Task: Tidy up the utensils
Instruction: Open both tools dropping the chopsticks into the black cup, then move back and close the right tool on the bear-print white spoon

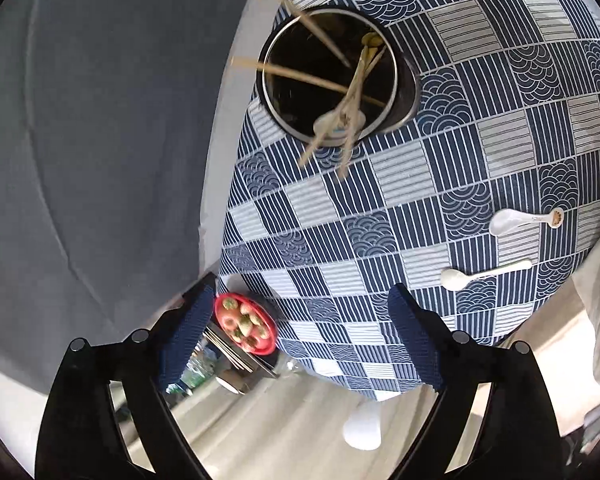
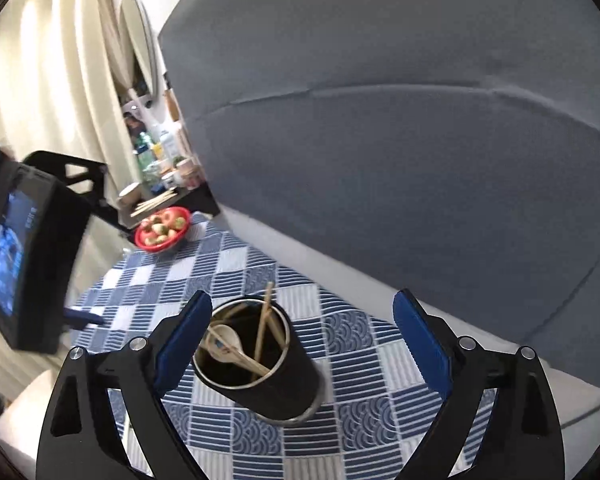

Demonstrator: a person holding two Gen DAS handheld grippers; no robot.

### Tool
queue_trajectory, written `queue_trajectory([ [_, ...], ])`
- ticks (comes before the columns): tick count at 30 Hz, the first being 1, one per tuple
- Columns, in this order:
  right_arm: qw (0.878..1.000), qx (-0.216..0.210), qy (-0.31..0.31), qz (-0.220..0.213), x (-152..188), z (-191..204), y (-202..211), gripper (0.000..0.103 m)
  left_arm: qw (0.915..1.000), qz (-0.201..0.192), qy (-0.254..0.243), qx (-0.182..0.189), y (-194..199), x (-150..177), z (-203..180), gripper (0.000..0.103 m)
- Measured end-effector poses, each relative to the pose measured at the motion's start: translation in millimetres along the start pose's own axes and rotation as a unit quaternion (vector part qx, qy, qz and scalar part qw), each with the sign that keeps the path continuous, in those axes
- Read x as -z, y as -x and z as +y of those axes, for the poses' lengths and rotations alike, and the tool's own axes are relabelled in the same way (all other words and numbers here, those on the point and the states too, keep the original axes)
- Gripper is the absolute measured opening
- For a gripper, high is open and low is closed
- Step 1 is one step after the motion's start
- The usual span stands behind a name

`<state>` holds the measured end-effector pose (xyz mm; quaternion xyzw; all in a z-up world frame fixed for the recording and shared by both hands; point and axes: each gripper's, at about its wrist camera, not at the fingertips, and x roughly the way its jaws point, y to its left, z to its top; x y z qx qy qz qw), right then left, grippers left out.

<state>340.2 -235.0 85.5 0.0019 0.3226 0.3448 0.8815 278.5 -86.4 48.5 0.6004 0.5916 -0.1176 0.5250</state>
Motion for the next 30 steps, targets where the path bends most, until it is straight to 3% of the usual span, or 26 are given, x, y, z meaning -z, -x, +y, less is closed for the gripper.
queue_trajectory([
  [2,1.000,0.007,0.004,-0.002,-1,1,5,0.089,0.9998,0.000,0.021,0.001,2,10,-2,0.092],
  [9,1.000,0.023,0.011,0.002,5,13,23,0.092,0.9945,-0.009,0.102,0.024,9,50,-17,0.092],
  [11,0.999,0.040,0.011,-0.014,8,18,32,0.094,0.9909,-0.019,0.129,0.035,12,63,-25,0.092],
  [16,0.999,0.034,0.000,-0.022,12,26,45,0.094,0.9806,-0.027,0.185,0.058,11,89,-43,0.092],
  [26,0.999,0.002,0.045,0.003,27,56,43,0.094,0.9489,-0.024,0.295,0.111,-4,137,-80,0.092],
  [30,0.997,-0.021,0.075,0.027,35,73,34,0.095,0.9315,-0.026,0.336,0.138,-9,152,-101,0.092],
])
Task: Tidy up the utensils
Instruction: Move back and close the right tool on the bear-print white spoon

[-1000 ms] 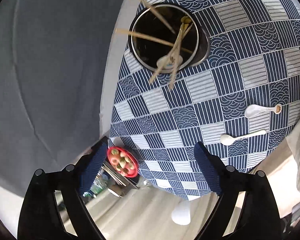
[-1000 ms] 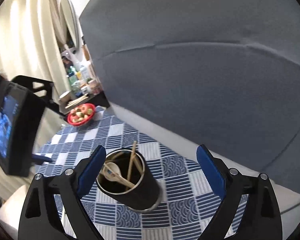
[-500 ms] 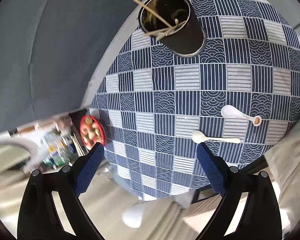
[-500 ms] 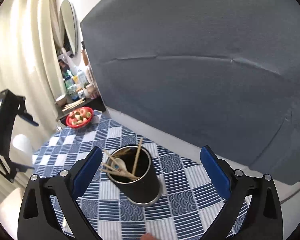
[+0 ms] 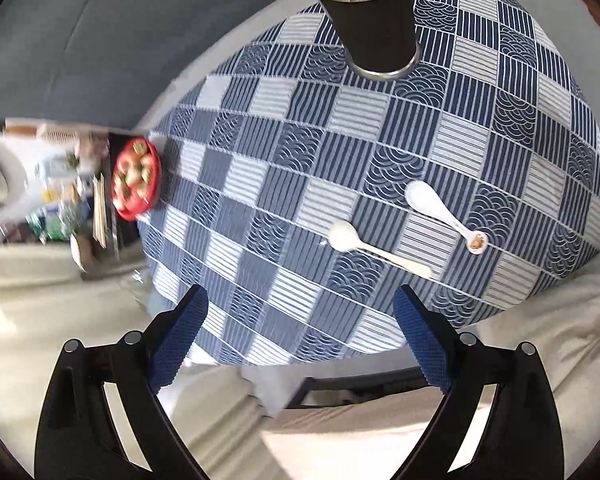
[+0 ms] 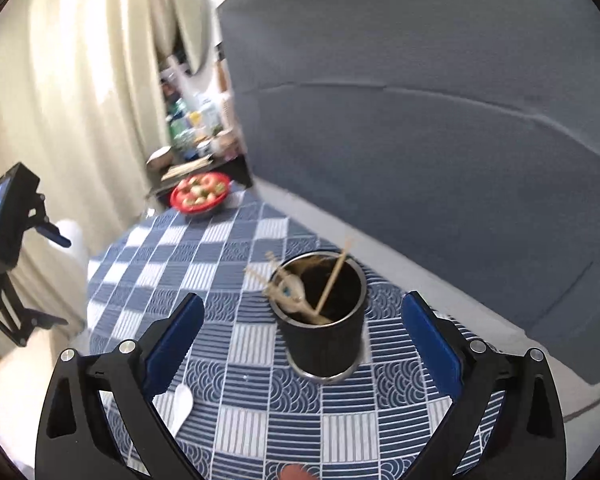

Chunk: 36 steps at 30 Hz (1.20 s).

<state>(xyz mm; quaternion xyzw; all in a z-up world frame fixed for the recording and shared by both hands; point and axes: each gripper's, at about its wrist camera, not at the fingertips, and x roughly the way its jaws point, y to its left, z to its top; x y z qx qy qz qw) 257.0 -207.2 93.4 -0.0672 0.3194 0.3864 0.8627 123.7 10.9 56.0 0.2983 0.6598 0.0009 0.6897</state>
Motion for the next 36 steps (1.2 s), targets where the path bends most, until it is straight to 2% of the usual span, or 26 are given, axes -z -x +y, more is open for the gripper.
queue_trajectory([
  [3,0.999,-0.013,0.028,0.014,5,17,-10,0.095,0.9994,0.002,0.029,0.018,-8,16,-6,0.092],
  [7,0.997,-0.052,0.056,0.035,13,38,-25,0.095,0.9975,0.009,0.062,0.033,-19,40,-12,0.092],
  [13,0.991,-0.104,0.063,0.059,25,56,-46,0.095,0.9916,0.022,0.112,0.062,-38,70,-19,0.092],
  [18,0.984,-0.135,0.077,0.086,36,69,-65,0.095,0.9856,0.028,0.143,0.085,-58,81,-29,0.092],
  [24,0.974,-0.175,0.082,0.115,52,78,-89,0.094,0.9716,0.015,0.200,0.127,-84,84,-47,0.092],
  [27,0.969,-0.189,0.090,0.130,60,82,-103,0.093,0.9653,-0.001,0.231,0.123,-94,86,-55,0.092],
  [34,0.954,-0.217,0.104,0.177,86,95,-147,0.093,0.9393,-0.030,0.307,0.150,-120,88,-75,0.092],
  [35,0.952,-0.222,0.107,0.183,89,96,-151,0.087,0.9379,-0.032,0.310,0.152,-122,87,-78,0.092],
  [36,0.949,-0.229,0.109,0.189,93,98,-156,0.076,0.9367,-0.033,0.313,0.154,-125,87,-82,0.092],
])
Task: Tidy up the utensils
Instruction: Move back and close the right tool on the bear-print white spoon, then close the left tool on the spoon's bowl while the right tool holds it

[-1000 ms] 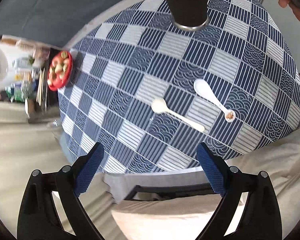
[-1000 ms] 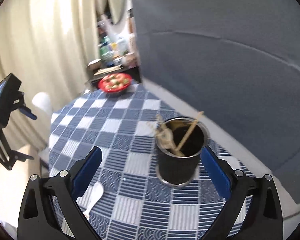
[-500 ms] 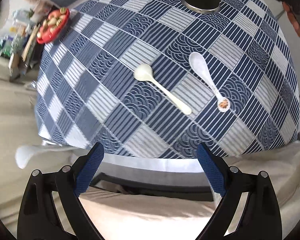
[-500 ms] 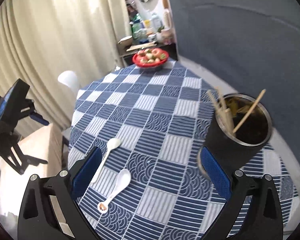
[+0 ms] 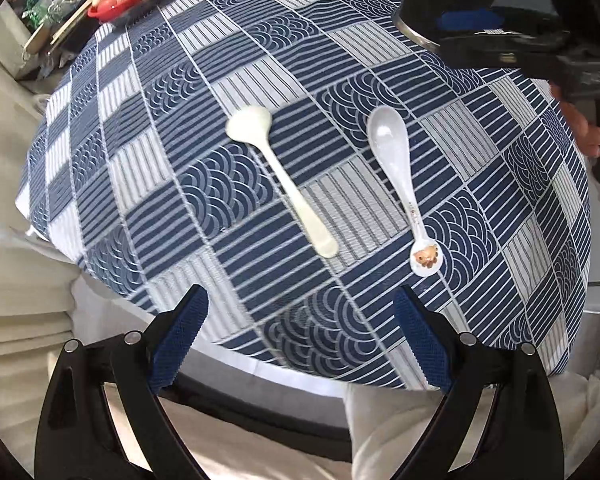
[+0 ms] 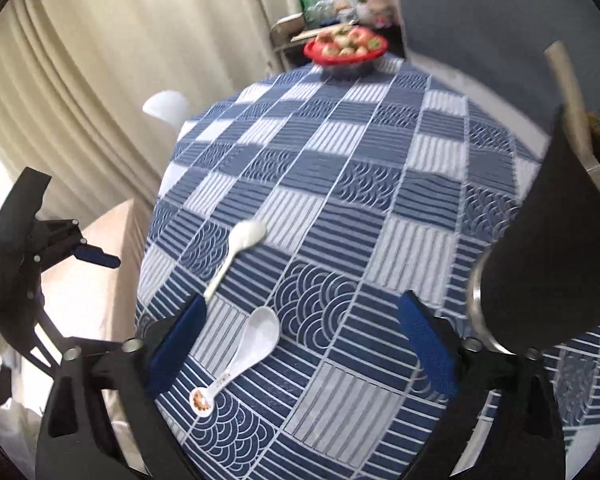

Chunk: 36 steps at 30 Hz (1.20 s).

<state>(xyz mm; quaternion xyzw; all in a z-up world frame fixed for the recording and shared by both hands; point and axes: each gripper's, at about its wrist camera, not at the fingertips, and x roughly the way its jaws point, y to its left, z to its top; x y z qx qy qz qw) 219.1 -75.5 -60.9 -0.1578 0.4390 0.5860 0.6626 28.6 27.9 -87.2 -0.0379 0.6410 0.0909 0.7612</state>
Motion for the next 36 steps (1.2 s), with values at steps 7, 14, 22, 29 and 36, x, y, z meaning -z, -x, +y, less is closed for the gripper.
queue_trajectory([
  [7,0.998,-0.033,0.007,0.047,9,-6,-43,0.057,0.9992,0.009,0.036,0.013,-20,8,-2,0.092],
  [14,0.998,-0.040,-0.002,0.046,18,-5,-59,0.043,0.9987,-0.002,0.048,0.014,-24,8,-21,0.092],
  [22,0.998,-0.043,-0.020,0.034,33,-6,-54,0.004,0.9994,-0.004,0.028,0.018,-36,-1,-49,0.092],
  [29,0.998,-0.026,-0.064,0.014,54,-19,-32,0.004,0.9995,-0.003,0.018,0.024,-49,-12,-56,0.077],
  [36,0.995,-0.022,-0.096,-0.001,66,-22,-20,0.004,0.9997,0.002,-0.007,0.022,-58,-14,-73,0.070],
])
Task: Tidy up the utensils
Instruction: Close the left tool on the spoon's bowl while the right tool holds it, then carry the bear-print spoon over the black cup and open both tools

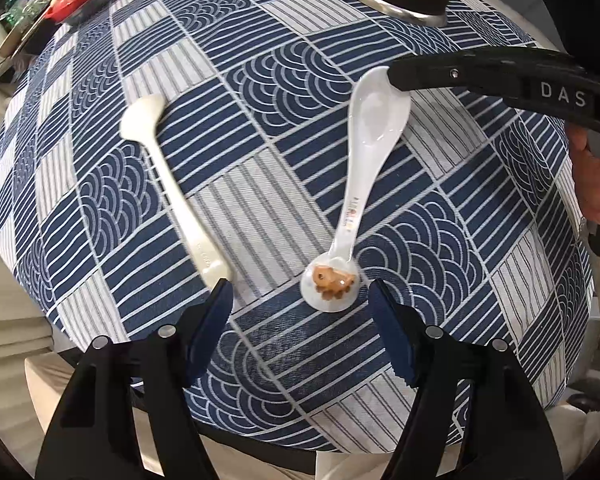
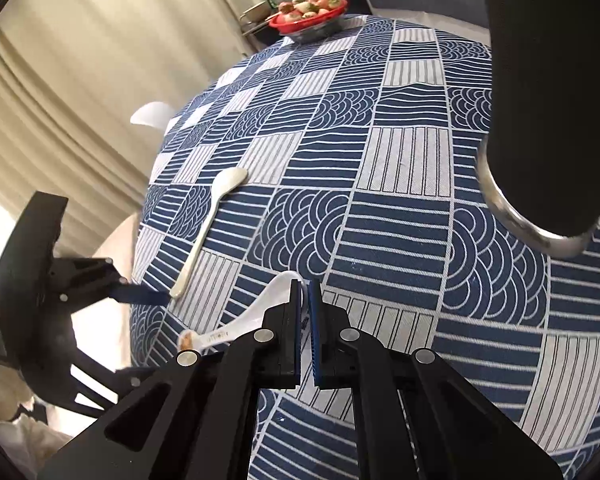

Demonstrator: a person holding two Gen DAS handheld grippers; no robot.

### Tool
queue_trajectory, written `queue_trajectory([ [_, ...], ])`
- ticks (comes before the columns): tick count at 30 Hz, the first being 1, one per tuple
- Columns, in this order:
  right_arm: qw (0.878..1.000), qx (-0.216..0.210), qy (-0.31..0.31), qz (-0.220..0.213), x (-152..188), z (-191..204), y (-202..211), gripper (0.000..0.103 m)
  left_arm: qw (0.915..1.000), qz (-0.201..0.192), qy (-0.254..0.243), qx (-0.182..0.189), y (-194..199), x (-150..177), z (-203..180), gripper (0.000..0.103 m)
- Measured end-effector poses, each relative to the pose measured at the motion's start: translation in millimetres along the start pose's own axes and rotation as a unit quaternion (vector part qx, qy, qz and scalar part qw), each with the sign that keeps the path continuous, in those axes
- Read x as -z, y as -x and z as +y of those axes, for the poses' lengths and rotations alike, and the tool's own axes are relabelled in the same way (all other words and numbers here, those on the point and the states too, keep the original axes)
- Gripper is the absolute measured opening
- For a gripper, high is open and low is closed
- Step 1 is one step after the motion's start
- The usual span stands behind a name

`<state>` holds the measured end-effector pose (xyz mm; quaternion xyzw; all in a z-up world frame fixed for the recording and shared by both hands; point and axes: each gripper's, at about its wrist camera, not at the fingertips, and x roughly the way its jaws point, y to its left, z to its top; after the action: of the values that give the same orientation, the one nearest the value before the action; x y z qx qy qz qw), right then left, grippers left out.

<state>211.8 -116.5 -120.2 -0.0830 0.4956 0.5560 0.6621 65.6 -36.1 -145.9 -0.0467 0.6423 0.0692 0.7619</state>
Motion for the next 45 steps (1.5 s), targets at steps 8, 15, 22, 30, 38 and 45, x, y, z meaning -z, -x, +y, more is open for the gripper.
queue_trajectory([
  [8,0.999,-0.020,-0.027,-0.013,9,1,7,0.004,0.9999,0.004,-0.015,0.004,-2,-21,-16,0.031],
  [15,0.999,-0.034,-0.025,-0.029,11,7,20,0.004,0.9997,0.011,-0.018,0.013,5,-26,-17,0.030],
  [22,0.997,-0.027,-0.011,-0.065,3,10,52,0.004,0.9994,-0.016,-0.031,0.003,40,-40,-17,0.030],
  [30,0.993,-0.001,0.011,-0.118,-14,14,104,0.004,0.9968,-0.059,-0.054,-0.008,83,-69,-27,0.030],
  [38,0.986,0.044,0.039,-0.156,-30,19,156,0.004,0.9930,-0.089,-0.078,0.009,107,-97,-38,0.030],
  [45,0.978,0.088,0.053,-0.183,-38,23,195,0.004,0.9869,-0.116,-0.112,0.008,135,-119,-55,0.030],
])
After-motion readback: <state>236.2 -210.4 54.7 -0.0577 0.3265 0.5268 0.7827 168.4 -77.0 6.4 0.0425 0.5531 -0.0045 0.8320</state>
